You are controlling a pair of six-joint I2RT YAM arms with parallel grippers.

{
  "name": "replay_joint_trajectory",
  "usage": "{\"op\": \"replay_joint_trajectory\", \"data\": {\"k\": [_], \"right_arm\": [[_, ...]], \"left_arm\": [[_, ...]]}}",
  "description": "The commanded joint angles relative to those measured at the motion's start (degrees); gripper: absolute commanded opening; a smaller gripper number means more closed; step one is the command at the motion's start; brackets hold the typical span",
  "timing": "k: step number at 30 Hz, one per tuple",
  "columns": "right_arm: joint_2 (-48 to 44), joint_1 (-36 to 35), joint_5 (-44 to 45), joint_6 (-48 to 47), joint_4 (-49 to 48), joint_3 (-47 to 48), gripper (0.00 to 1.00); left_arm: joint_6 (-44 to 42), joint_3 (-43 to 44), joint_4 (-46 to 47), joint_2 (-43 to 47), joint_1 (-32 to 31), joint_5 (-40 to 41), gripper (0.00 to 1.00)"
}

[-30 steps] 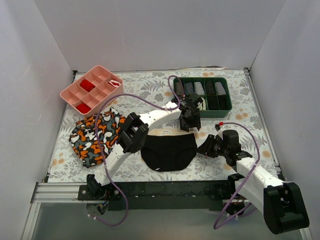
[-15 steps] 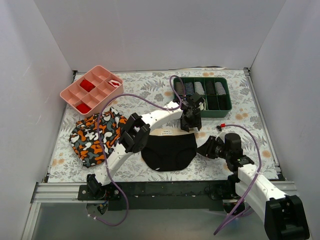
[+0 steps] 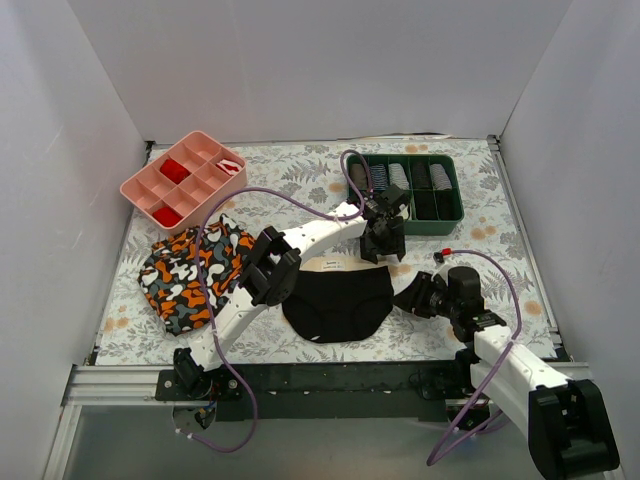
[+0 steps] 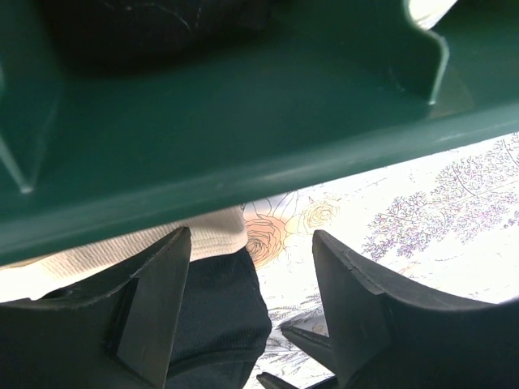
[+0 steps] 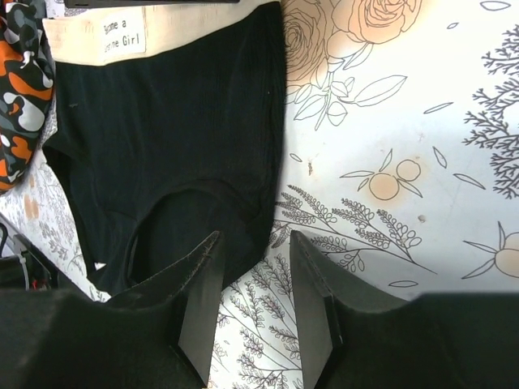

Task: Roll the underwear
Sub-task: Fold the underwear at the center of the board.

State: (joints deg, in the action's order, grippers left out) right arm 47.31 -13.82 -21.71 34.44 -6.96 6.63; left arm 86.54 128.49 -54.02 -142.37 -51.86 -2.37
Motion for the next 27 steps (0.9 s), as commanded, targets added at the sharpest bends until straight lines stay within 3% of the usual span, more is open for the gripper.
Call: {"op": "replay_joint_trajectory", "data": {"k": [1,8,15,21,27], "right_arm": [[2.1,0.3,-0.2,1.8,-4.5,1.5,0.47],[5.2,0.4,-3.8,7.4,-12.6,0.7,0.47],[11.0,0.3,-2.4,6.7,-9.6,2.2,0.42],[10.6,0.4,-0.7,5.9,-9.2,1.1,0.41],[12.7,0.3,-2.5,3.7,-9.6,1.8,0.19]], "left_arm": [[-1.1,2.3,-1.9,1.6,0.8,1.2,0.62],[-1.3,3.2,-1.7,2.4,1.0,1.1,0.62],[-1.7,3.4,-2.1,2.5,1.3,0.7,0.62],[-2.3,5.2,-3.6,1.0,1.7,0.3,0.61],[-2.9,5.6,-5.0,0.2,2.1,-0.2,0.61]]}}
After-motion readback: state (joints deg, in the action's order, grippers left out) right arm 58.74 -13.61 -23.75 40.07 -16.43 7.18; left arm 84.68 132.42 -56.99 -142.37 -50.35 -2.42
